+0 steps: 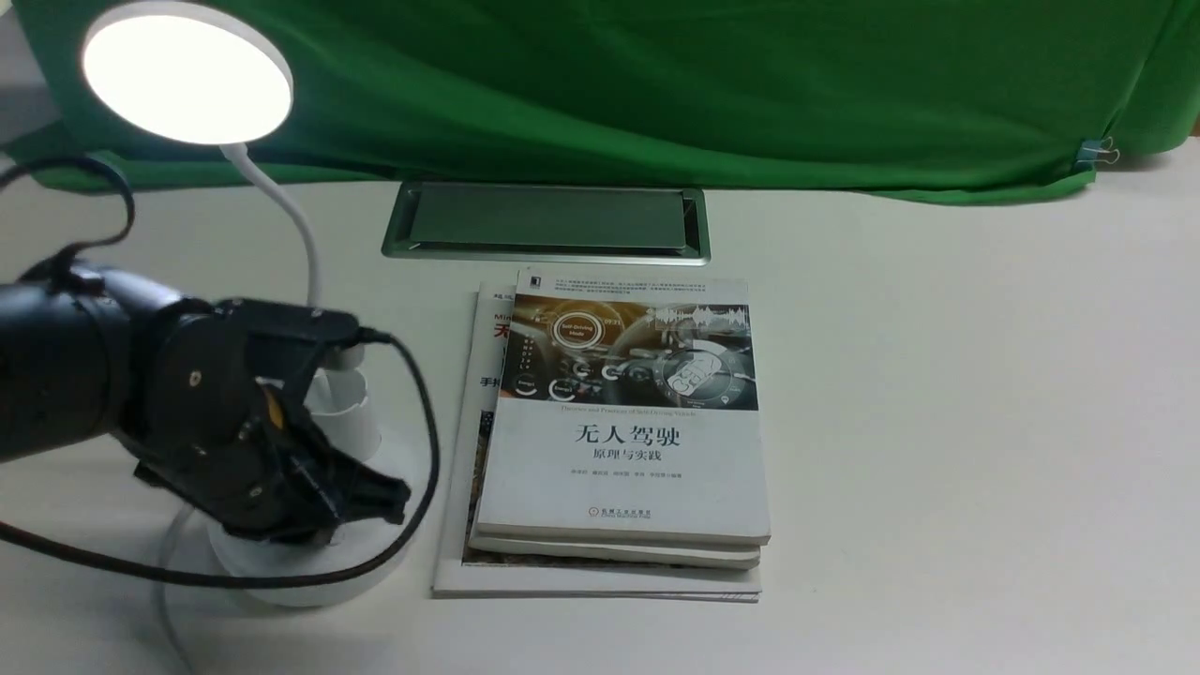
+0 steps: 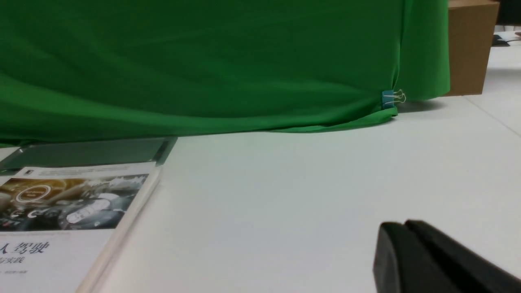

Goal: Turn off the desk lamp on the white desktop by hand.
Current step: 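Press the power button on the round power strip under the lamp with the left gripper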

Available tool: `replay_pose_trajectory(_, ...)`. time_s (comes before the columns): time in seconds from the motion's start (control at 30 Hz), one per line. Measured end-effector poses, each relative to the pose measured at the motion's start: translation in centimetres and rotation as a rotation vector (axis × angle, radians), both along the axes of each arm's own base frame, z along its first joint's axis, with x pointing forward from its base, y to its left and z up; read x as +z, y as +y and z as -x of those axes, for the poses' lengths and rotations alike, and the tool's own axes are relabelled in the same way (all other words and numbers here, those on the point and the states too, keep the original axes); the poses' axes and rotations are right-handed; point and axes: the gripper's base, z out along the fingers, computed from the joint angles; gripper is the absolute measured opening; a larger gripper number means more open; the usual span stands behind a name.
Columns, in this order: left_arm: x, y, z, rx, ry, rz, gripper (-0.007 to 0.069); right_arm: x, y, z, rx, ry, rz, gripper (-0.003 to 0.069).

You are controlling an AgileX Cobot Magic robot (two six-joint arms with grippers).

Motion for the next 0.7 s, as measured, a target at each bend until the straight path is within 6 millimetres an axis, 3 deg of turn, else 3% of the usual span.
replay_pose_trajectory(0.47, 0.2, 0.5, -0.6, -0.009, -0.007, 0.012, 0.0001, 0.0, 0.0, 0.0, 0.000, 0.000, 0.000, 0.0035)
replay_pose_trajectory(0.7, 2.2, 0.4, -0.4, -0.018, -0.018, 0.022, 0.0001, 0.0, 0.0, 0.0, 0.000, 0.000, 0.000, 0.0035)
